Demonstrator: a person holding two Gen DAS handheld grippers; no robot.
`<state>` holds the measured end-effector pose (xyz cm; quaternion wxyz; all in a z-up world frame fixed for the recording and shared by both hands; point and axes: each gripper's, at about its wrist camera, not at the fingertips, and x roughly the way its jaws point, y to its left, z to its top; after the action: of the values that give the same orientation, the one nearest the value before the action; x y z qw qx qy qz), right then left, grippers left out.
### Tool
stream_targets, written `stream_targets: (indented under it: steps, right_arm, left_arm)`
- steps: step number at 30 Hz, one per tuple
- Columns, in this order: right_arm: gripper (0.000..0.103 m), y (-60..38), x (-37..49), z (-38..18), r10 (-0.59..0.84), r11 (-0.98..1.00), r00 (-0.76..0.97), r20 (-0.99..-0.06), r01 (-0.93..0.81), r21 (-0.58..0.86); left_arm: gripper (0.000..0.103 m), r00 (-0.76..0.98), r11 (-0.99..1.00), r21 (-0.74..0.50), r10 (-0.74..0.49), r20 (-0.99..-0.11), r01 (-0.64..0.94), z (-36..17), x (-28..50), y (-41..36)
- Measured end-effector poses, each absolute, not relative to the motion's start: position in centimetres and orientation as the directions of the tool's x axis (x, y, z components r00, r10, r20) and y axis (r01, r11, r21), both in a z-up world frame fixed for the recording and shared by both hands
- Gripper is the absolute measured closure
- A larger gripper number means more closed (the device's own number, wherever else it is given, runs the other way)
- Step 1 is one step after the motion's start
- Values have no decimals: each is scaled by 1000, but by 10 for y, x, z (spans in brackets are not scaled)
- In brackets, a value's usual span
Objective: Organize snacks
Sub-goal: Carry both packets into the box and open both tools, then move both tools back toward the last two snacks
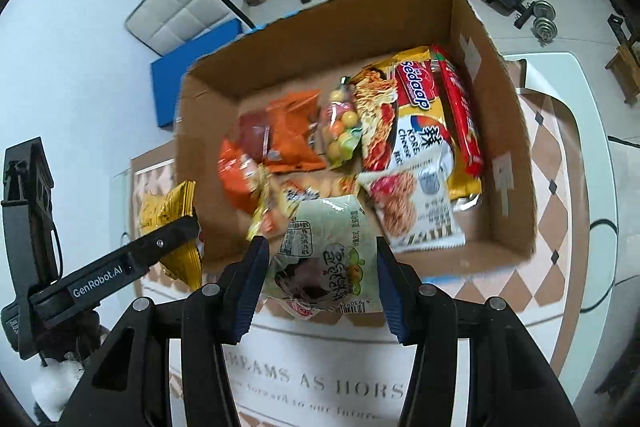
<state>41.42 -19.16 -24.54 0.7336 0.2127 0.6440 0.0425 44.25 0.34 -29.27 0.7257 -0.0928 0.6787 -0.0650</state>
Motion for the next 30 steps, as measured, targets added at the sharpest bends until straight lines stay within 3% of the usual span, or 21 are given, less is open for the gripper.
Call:
stream_targets:
  steps: [7, 8, 9, 11, 12, 17, 23, 30]
  right_arm:
    - [47, -188, 437, -285, 301, 919, 106, -948, 232, 318]
    - [46, -189, 440, -291, 312, 915, 90, -946, 241, 324]
    - [37, -188, 442, -297, 318, 914, 65, -946, 244, 324]
    - [13, -187, 444, -305, 304, 922, 21, -952, 245, 300]
    - [11, -186, 445, -306, 293, 928, 16, -956, 237, 288]
    - [11, -182, 446, -305, 240, 950, 10, -971, 205, 237]
    - [10, -182, 446, -291, 178, 964, 47, -983, 190, 184]
    - [7, -180, 437, -256, 79, 983, 145, -986, 151, 101]
  left_arm:
    - [46, -39, 986, -162, -163, -986, -29, -327, 449, -1]
    - [42, -46, 986, -159, -161, -986, -40, -330, 449, 0]
    - [30, -52, 986, -163, -164, -985, -32, -332, 450, -1]
    - [20, -45, 988, -157, -157, -986, -15, -334, 451, -3]
    - [20, -45, 987, -163, -163, -986, -10, -333, 451, -3]
    - [10, -14, 986, -166, -166, -986, -1, -324, 450, -3]
    - [10, 44, 985, -170, -170, -985, 4, -304, 449, 0]
    - [10, 249, 992, -114, -121, -961, 46, -257, 428, -3]
